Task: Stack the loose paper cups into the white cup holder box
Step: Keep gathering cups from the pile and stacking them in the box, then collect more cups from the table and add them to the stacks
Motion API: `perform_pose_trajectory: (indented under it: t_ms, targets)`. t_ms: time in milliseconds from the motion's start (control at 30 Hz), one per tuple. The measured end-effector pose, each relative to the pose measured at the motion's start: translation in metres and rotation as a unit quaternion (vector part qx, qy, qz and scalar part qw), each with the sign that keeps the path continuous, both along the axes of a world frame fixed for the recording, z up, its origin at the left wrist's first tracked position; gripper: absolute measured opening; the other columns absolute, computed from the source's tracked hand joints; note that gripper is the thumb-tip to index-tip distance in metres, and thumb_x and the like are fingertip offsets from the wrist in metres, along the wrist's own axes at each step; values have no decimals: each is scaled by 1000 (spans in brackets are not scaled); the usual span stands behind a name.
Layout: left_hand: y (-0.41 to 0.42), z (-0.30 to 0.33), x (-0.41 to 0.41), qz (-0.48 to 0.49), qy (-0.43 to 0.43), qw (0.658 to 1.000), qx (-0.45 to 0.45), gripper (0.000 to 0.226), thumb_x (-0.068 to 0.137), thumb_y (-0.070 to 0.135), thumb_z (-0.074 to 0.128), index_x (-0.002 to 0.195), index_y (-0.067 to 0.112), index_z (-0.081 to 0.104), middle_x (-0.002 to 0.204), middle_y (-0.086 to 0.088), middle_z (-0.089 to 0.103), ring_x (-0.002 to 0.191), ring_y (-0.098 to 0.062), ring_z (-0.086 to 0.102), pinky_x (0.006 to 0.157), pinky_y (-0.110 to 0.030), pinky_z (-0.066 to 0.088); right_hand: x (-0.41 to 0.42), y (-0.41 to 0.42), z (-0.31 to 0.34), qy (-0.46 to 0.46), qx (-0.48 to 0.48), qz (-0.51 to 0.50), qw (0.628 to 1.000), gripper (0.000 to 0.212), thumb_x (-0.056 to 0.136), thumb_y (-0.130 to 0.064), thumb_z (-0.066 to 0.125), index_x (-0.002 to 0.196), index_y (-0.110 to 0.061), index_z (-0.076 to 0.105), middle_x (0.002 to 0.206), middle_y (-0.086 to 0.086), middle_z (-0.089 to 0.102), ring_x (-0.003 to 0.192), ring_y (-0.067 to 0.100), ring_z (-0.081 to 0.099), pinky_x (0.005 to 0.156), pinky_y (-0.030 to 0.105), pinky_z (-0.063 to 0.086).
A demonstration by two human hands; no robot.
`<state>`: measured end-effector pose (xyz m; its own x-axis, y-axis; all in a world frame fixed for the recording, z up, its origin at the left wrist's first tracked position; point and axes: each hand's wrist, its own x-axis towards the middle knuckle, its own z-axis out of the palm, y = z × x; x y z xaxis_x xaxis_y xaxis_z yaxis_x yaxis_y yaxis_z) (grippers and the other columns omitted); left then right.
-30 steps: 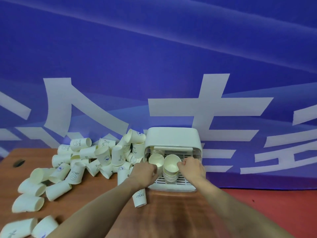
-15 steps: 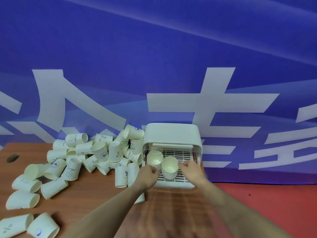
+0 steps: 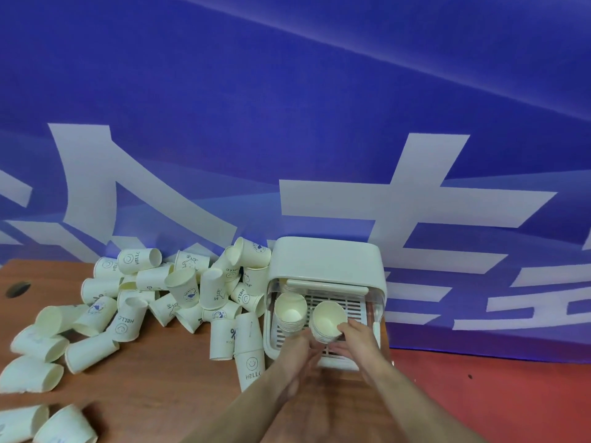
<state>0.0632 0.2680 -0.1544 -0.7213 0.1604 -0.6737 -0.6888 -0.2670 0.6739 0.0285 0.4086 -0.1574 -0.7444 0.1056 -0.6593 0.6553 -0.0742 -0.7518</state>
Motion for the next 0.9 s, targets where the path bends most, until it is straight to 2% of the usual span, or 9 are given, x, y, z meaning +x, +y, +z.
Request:
perform_pose_trajectory:
  t_ms: [67, 200, 300, 433, 567, 700, 800, 900]
  targets:
    - [7, 2, -3, 12, 13, 1000, 14, 43, 77, -4, 48, 109, 11, 72, 109, -5, 73, 107, -16, 64, 95, -29, 48, -6, 5, -1, 13, -24, -30, 999, 15, 94, -1, 50, 103, -1, 61, 102, 24, 66, 79, 33, 71, 60, 27, 59]
    - [15, -1, -13, 19, 20, 1000, 13, 48, 77, -1, 49, 115, 20, 69, 113, 2, 72, 115, -12, 59, 100, -31, 44, -16, 10, -12, 33, -64, -64, 995, 14, 95, -8, 58, 102, 1, 65, 106, 29, 66, 87, 36, 71, 82, 35, 59]
    - [18, -10, -22, 21, 10, 1000, 8, 59, 82, -6, 43, 134, 19, 56, 120, 4, 69, 119, -9, 57, 97, -28, 45, -24, 9, -16, 45, -81, -75, 993, 18, 95, -10, 59, 104, 4, 66, 105, 31, 66, 91, 36, 70, 91, 41, 55]
    - [24, -14, -37, 20, 27, 999, 28, 70, 80, -10, 39, 146, 16, 41, 124, -1, 67, 124, -15, 55, 86, -21, 46, -38, 3, -21, 50, -85, -96, 990, 24, 93, -10, 63, 107, 9, 63, 100, 30, 66, 96, 40, 68, 90, 41, 55]
    - [29, -5, -49, 24, 67, 997, 42, 65, 81, -20, 32, 127, 19, 54, 116, 0, 70, 110, -8, 62, 84, -18, 47, -50, -2, -21, 58, -82, -109, 989, 21, 92, -4, 60, 108, 9, 62, 103, 28, 68, 93, 36, 70, 86, 37, 58]
    - [31, -8, -61, 30, 84, 996, 21, 62, 78, -18, 36, 127, 14, 55, 110, 1, 71, 103, -8, 64, 85, -20, 47, -54, -8, -8, 76, -94, -105, 987, 15, 92, -1, 57, 103, 3, 67, 94, 19, 71, 86, 33, 69, 77, 32, 58]
    - [28, -14, -64, 35, 80, 996, 0, 59, 76, -16, 39, 124, 15, 58, 111, -5, 70, 108, -17, 62, 87, -23, 47, -53, -11, -5, 80, -101, -74, 989, 14, 91, -2, 58, 96, -4, 71, 93, 14, 74, 87, 28, 71, 76, 33, 58]
    - [27, -18, -62, 18, 79, 997, -10, 63, 74, -10, 45, 129, 20, 53, 118, -5, 68, 114, -18, 60, 87, -24, 47, -53, -12, -5, 72, -93, -28, 993, 19, 92, -8, 59, 106, -12, 70, 101, 7, 75, 96, 23, 71, 86, 40, 56]
